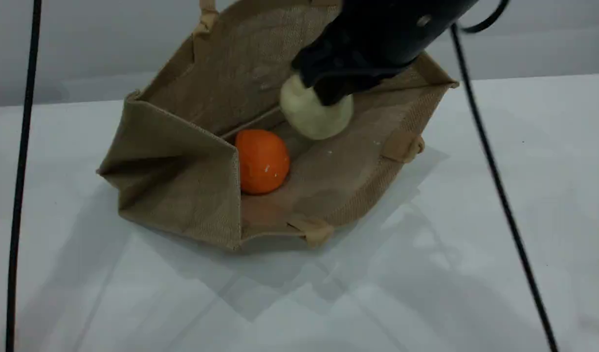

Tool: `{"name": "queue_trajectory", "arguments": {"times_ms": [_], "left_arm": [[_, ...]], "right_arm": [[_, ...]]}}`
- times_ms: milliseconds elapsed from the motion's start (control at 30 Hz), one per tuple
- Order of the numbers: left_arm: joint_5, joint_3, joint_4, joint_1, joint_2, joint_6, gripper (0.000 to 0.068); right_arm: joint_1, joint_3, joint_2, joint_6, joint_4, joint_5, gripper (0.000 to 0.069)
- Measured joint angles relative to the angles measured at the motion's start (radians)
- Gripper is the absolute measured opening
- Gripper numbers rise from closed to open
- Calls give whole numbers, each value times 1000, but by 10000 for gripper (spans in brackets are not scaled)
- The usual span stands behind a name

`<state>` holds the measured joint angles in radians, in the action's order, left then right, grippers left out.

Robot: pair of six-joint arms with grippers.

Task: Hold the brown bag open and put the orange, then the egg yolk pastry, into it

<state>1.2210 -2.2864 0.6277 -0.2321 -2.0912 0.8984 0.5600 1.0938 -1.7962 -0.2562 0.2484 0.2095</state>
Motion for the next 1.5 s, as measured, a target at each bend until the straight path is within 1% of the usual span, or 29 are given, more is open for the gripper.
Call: {"name": "queue_trajectory", "arguments": {"times_ms": [100, 233, 467, 600, 700, 767, 833, 867, 1000, 1067, 1100, 1167, 1333, 1500], "left_arm": [[0, 0, 0, 0, 0, -2, 91], [0, 0, 0, 0, 0, -2, 91], [0, 0, 0, 0, 0, -2, 91], [0, 0, 0, 0, 0, -2, 91], [0, 0, 0, 0, 0, -2, 91], [0, 0, 0, 0, 0, -2, 91], [0, 0, 0, 0, 0, -2, 91], [0, 0, 0, 0, 0, -2, 91], [0, 0, 0, 0, 0, -2, 91], [0, 0, 0, 0, 0, -2, 91], [0, 0, 0, 0, 0, -2, 91], [0, 0, 0, 0, 0, -2, 91], [0, 0, 0, 0, 0, -2, 91], [0, 0, 0, 0, 0, -2, 91]], "right_arm": [[-1, 2, -58, 8, 30, -117, 37], [-1, 50, -144, 8, 16, -174, 37], [-1, 184, -269, -19, 15, -176, 37], [-1, 230, -320, -19, 15, -181, 41], [-1, 251, -349, -19, 17, -181, 67], [-1, 252, -352, -17, 36, -172, 118], [-1, 252, -349, -15, 45, -171, 198], [-1, 252, -347, -15, 45, -170, 242], [-1, 253, -338, -15, 45, -142, 461], [-1, 255, -325, -14, 45, -120, 530], [-1, 255, -317, -14, 45, -107, 553], [-2, 255, -292, -14, 44, -81, 575], [-3, 255, -218, -14, 30, -18, 582], [-36, 257, -148, -14, 6, 64, 583]]}}
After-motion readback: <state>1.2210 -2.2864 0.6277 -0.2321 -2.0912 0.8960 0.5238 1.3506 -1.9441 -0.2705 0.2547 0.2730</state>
